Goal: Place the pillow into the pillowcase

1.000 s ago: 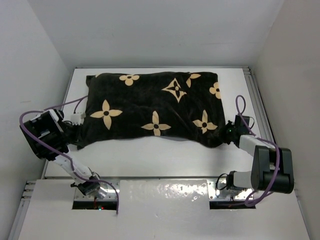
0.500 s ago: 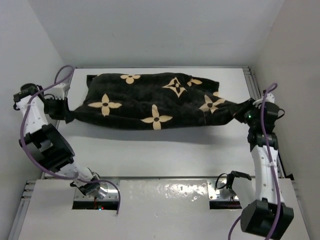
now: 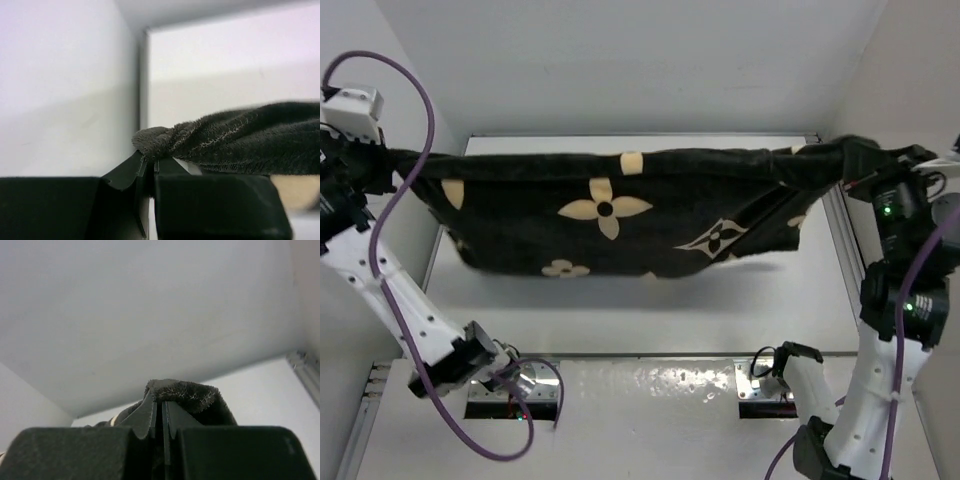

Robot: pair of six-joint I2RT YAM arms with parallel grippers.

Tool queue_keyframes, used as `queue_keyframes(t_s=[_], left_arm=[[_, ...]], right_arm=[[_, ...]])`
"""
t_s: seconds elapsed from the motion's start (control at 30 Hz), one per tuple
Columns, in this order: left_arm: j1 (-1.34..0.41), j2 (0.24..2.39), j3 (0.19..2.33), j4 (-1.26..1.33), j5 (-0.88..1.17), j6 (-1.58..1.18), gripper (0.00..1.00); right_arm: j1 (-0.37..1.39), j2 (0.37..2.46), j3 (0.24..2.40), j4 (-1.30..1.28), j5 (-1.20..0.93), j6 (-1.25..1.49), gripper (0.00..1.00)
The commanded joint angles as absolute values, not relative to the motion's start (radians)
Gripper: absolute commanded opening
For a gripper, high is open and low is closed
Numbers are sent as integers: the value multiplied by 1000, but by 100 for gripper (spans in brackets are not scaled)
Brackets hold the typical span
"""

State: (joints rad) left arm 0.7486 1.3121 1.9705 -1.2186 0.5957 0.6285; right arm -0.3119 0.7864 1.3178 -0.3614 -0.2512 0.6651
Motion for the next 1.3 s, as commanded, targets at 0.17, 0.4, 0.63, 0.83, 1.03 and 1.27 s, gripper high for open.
queue_keyframes(t_s=[0.17, 0.4, 0.63, 0.83, 1.03, 1.27], left_arm=[[770, 1147, 2104, -883, 361, 387, 0], [769, 1134, 2061, -919, 407, 373, 0], [767, 1066, 1803, -833, 382, 339, 0], [762, 1132, 1682, -842, 419, 319, 0], [689, 1238, 1542, -622, 413, 178, 0], [540, 1391, 1494, -424, 356, 124, 0]], right_arm=[[-321, 738, 1626, -426, 52, 543, 0], [-321, 686, 1551, -497, 74, 561, 0], [-318, 619, 1289, -526, 58, 584, 0], [-314, 597, 1118, -436, 111, 535, 0], [-307, 799, 944, -114, 3, 630, 0], [-151, 1038, 957, 142, 138, 552, 0]])
